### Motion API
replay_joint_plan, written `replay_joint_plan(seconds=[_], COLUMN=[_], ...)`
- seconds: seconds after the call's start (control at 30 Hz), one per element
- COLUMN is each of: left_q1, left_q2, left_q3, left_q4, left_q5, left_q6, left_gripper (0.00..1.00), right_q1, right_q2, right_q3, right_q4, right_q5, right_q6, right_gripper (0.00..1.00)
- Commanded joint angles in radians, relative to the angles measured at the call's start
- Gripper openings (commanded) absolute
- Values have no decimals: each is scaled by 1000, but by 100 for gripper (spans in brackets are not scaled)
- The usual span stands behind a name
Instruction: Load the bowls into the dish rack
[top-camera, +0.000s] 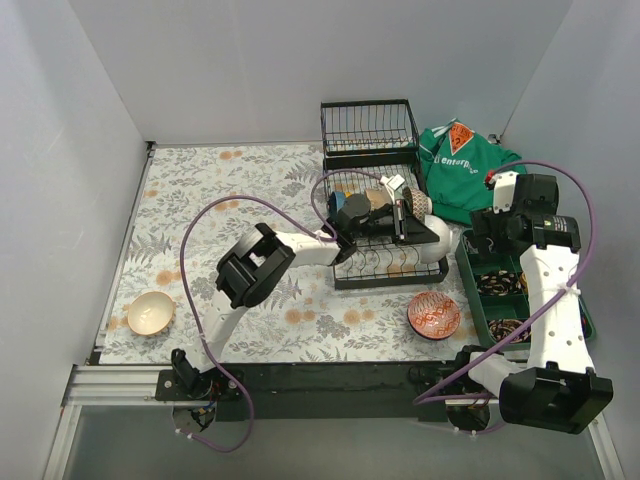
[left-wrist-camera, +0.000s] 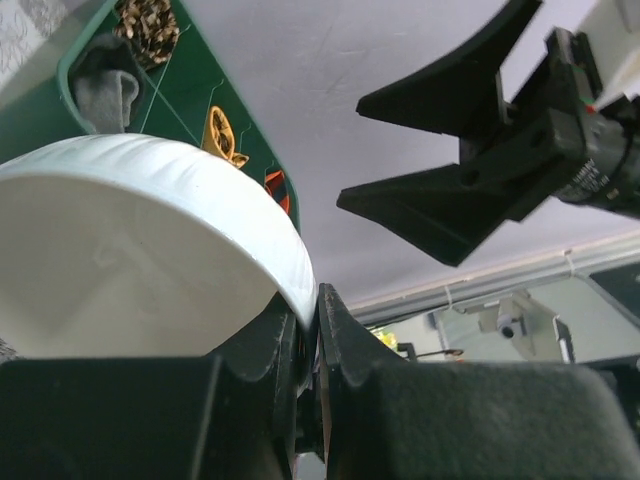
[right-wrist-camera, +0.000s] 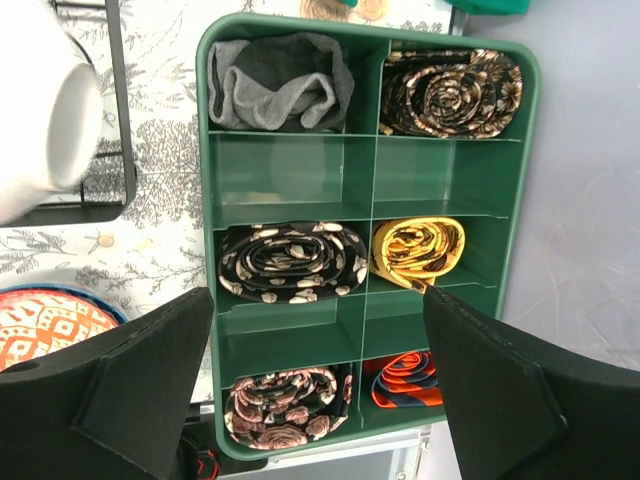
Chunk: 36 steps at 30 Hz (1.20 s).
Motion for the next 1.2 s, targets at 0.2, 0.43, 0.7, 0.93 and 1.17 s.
replay_joint_plan(seconds=[0.2,0.43,0.7,0.93,1.17], left_q1=[-43,-39,-37,-32,-34], left_q2=[29,62,109,129,118], left_q3=[99,86,56,-8,-115], left_q4=[-86,-82,-44,36,160], left_q5=[-160,-186,-182,-165,-153], left_q6=[-143,-185,-186,-234,-271], left_gripper=[0,0,0,0,3], right_q1=[-7,-8,-8,-8,-8], right_q2=[21,23,41,52,73], right_q3=[-3,-19,-10,-19,-14], right_q4=[-16,-14,-16,-16,-10], right_q5=[-15,-13,-10,-16,-33], right_q6=[-8,-8,-8,-8,-6], right_gripper=[93,93,93,93,93])
